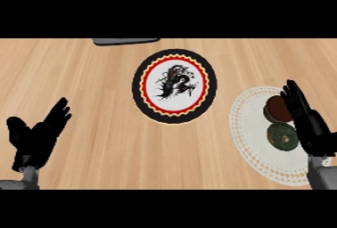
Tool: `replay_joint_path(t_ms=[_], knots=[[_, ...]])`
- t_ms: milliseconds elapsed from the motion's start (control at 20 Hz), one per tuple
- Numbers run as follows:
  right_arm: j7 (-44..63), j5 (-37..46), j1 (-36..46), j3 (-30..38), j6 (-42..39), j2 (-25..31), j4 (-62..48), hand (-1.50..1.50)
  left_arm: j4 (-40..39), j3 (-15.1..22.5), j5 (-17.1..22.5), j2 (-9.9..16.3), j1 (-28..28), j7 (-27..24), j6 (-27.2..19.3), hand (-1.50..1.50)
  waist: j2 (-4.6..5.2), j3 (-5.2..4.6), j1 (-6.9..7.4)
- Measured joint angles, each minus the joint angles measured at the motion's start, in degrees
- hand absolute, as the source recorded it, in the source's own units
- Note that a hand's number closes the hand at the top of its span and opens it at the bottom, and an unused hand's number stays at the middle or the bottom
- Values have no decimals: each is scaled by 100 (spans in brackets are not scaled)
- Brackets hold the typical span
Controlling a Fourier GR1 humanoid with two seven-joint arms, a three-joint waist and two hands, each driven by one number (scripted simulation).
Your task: Pick the cupcake from the placemat and place it in the plate
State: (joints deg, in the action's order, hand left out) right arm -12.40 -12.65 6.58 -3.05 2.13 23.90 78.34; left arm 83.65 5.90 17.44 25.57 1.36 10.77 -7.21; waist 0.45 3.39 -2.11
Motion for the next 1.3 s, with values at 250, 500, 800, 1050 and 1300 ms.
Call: replay_joint_path(t_ms=[250, 500, 800, 1050, 1300], knots=[[509, -1406, 400, 202, -1156, -212, -12, -150, 190, 35, -578, 319, 68, -376, -144, 0, -42, -220, 256], [542, -2067, 929, 895, -1744, 269, -298, -150, 245, 59, -1117, 451, -243, -1127, -312, 0, -43, -302, 326], [162, -2888, 756, 1767, -2327, 372, -754, -150, 214, -13, -1412, 392, -492, -1558, -405, 0, -46, -328, 242], [408, -3284, 530, 2082, -3269, 908, -842, -150, 100, -98, -1576, 250, -606, -1798, -386, 0, -46, -335, 216], [444, -2706, 519, 1977, -4166, 1705, -1019, -150, 53, -115, -1638, 226, -617, -1871, -356, 0, -32, -334, 254]])
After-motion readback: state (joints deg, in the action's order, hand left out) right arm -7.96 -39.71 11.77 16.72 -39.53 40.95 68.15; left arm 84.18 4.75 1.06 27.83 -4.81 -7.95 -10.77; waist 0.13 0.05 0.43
